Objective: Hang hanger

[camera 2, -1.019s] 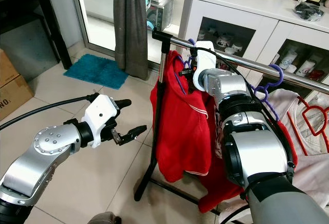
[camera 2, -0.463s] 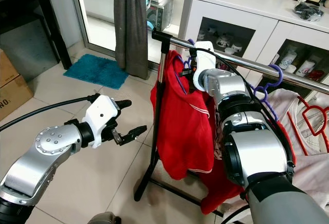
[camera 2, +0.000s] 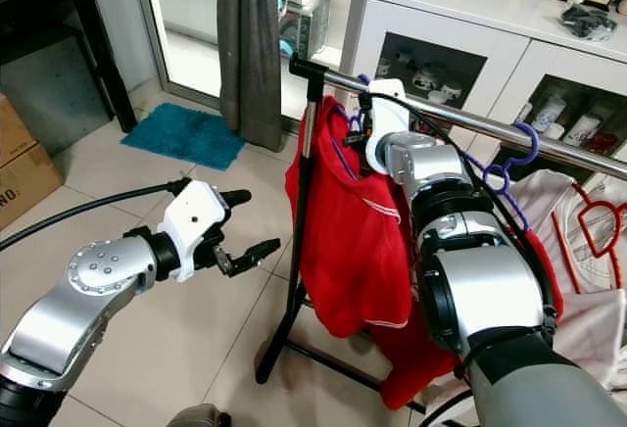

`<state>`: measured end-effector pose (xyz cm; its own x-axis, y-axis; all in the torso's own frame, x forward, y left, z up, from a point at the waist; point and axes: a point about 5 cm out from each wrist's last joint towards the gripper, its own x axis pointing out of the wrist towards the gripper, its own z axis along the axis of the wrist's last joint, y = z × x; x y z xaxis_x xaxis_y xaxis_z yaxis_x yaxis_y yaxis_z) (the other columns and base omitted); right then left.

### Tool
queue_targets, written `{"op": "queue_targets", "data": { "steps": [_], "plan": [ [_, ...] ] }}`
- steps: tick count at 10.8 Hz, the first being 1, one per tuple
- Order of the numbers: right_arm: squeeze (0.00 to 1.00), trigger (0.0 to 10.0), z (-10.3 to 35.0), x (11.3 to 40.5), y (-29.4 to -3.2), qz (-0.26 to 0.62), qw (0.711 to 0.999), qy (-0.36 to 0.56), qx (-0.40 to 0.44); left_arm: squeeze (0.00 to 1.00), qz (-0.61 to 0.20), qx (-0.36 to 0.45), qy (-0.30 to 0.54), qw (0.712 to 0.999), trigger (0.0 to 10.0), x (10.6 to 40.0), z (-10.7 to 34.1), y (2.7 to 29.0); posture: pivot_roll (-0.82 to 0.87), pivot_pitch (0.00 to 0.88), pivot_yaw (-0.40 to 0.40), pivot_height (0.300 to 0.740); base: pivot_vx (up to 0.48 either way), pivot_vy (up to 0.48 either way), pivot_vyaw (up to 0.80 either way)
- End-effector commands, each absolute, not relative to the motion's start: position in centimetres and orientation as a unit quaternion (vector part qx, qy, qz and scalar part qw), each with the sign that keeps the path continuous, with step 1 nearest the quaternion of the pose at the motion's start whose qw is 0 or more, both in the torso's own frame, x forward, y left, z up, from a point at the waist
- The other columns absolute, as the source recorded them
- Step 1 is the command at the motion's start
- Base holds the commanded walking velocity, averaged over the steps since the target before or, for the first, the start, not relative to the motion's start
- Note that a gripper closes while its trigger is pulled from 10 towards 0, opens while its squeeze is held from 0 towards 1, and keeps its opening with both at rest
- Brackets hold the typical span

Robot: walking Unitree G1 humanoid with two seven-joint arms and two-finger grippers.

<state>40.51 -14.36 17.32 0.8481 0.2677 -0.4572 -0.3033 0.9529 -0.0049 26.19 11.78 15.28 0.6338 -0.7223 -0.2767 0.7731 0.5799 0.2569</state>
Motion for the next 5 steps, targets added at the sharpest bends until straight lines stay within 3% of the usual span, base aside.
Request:
{"op": "queue_targets", "data": {
  "steps": [1,2,3,5],
  "plan": [
    [0.0,4.1,17.75,40.67,-14.4,0.147,0.961,0.231,-0.034,0.0,-0.427,0.185,0.064,0.883,10.0,26.36,15.47,11.4,0.13,0.0,-0.096,0.74,0.0,0.0,0.0],
    [0.0,1.6,17.72,40.67,-14.35,0.148,0.961,0.232,-0.031,0.0,-0.427,0.185,0.064,0.883,10.0,26.39,15.48,11.4,0.13,0.0,-0.095,0.74,0.0,0.0,0.0],
    [0.0,0.0,17.75,40.68,-14.36,0.147,0.961,0.231,-0.03,0.0,-0.427,0.186,0.063,0.883,10.0,26.41,15.48,11.37,0.13,0.0,-0.095,0.74,0.0,0.0,0.0],
    [0.0,0.0,17.75,40.69,-14.37,0.146,0.962,0.231,-0.027,0.0,-0.428,0.186,0.063,0.882,10.0,26.46,15.5,11.33,0.13,0.0,-0.094,0.74,0.0,0.0,0.0]
  ]
}}
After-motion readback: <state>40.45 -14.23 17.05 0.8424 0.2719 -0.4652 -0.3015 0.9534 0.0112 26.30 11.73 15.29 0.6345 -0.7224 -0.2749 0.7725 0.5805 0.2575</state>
